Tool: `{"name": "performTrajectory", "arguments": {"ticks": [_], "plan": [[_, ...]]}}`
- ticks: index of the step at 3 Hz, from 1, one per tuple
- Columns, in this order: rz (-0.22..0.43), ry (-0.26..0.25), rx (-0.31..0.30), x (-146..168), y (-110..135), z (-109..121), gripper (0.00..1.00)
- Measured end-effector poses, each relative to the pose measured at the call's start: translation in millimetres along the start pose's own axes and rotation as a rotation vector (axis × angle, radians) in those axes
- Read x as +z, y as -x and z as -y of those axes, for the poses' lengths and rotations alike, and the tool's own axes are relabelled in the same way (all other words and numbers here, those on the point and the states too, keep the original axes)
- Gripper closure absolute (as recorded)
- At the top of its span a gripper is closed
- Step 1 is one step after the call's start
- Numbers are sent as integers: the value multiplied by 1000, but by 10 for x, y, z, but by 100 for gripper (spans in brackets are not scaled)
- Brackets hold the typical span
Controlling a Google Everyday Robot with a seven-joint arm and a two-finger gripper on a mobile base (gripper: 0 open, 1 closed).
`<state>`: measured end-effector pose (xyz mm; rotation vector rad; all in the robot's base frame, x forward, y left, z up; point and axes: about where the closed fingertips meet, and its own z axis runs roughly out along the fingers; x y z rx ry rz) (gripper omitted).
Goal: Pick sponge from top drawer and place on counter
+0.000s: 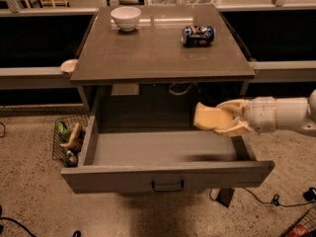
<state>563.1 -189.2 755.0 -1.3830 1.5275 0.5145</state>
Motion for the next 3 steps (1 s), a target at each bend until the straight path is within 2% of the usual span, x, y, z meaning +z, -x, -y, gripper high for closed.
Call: {"name": "performTrajectory", "arguments": {"ticks": [2, 3], "plan": [[11, 14, -19, -26, 75, 4, 100], [-8, 9, -112, -129, 346, 242, 100]]}}
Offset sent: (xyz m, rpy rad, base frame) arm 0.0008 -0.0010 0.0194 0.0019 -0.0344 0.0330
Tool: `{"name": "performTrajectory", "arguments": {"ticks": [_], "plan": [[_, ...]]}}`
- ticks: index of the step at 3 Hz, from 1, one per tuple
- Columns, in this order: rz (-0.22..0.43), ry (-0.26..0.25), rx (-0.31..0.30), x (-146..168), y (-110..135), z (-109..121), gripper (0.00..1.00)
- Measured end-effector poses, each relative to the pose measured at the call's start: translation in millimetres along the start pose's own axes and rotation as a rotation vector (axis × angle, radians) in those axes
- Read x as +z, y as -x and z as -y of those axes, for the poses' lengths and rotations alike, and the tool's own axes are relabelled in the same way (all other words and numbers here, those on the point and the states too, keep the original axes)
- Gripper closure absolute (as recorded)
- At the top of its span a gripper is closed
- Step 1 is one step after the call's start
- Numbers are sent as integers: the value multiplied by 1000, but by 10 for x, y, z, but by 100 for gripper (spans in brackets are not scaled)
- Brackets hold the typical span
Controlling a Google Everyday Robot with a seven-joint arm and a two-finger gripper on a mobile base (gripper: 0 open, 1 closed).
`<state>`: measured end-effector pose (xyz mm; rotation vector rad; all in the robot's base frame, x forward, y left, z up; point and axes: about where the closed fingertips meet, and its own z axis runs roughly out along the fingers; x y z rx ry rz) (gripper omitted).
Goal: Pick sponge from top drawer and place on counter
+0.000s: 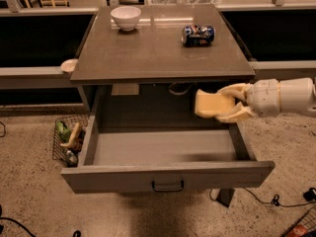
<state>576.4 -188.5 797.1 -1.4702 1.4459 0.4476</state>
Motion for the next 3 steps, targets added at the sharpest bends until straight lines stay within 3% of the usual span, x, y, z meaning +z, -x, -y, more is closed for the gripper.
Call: {"name": "performTrajectory", "arguments": {"ticks": [1, 2, 3], "plan": [[-37, -34, -117, -124, 313, 471, 100], [-69, -104, -190, -221, 517, 1070, 100], [-69, -104, -190, -221, 517, 1070, 100]]}}
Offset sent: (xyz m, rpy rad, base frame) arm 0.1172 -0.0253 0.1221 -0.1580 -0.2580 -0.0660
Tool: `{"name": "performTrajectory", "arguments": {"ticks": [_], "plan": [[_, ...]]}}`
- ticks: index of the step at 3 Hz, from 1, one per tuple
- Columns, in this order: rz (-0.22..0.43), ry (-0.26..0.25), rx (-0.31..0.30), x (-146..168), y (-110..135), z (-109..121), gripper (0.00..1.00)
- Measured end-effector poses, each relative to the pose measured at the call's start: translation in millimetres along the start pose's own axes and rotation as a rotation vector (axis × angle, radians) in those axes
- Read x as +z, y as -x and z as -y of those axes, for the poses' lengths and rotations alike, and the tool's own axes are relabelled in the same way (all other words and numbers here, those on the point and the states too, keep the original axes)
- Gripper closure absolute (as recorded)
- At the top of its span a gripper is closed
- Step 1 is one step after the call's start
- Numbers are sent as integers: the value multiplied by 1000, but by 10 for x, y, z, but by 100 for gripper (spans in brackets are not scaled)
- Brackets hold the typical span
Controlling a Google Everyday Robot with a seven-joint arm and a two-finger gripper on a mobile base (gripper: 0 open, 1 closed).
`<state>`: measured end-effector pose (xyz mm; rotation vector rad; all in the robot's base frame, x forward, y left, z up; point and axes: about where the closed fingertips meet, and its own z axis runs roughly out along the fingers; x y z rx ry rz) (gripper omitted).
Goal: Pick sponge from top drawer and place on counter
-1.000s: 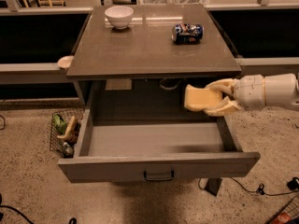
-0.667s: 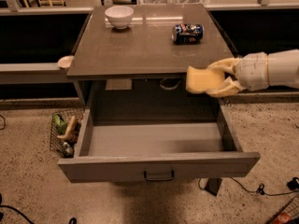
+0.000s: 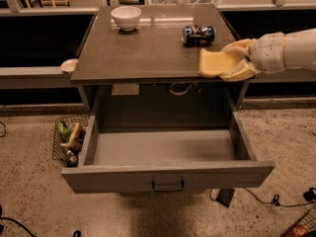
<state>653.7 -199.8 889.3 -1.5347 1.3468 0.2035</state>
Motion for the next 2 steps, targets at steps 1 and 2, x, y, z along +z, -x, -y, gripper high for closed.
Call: {"name": "performTrajectory", "arguments": {"ticks": [1, 2], "plan": [[40, -3, 12, 185, -57, 150, 100], [73, -10, 33, 440, -155, 411, 100]]}}
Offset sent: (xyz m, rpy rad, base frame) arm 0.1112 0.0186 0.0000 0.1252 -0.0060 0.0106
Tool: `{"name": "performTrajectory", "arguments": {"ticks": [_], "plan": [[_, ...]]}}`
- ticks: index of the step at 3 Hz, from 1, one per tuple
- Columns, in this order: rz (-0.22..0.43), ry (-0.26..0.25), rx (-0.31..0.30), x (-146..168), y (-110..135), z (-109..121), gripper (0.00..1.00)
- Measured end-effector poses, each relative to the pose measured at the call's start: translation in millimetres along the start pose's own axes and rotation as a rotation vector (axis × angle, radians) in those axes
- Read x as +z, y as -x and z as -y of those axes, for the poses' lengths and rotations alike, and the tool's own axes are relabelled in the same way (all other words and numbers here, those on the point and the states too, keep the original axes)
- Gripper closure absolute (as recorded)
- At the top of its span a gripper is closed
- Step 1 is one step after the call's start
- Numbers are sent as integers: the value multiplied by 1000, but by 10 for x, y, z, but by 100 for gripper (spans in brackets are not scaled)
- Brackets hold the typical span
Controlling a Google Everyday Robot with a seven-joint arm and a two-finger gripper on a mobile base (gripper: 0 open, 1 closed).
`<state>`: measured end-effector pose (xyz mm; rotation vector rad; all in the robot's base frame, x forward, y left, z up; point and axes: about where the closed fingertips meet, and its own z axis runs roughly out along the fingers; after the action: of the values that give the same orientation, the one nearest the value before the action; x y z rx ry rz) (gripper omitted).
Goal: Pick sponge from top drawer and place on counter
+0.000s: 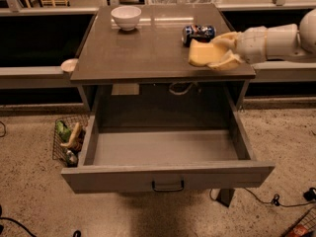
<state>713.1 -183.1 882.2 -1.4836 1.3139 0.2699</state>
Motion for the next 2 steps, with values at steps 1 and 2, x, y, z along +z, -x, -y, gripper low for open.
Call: {"name": "performTrajectory", "arguments": {"ticks": [1, 2], "plan": [[12, -22, 28, 176, -113, 228, 100], [-16, -45, 56, 297, -264, 398, 82]]}}
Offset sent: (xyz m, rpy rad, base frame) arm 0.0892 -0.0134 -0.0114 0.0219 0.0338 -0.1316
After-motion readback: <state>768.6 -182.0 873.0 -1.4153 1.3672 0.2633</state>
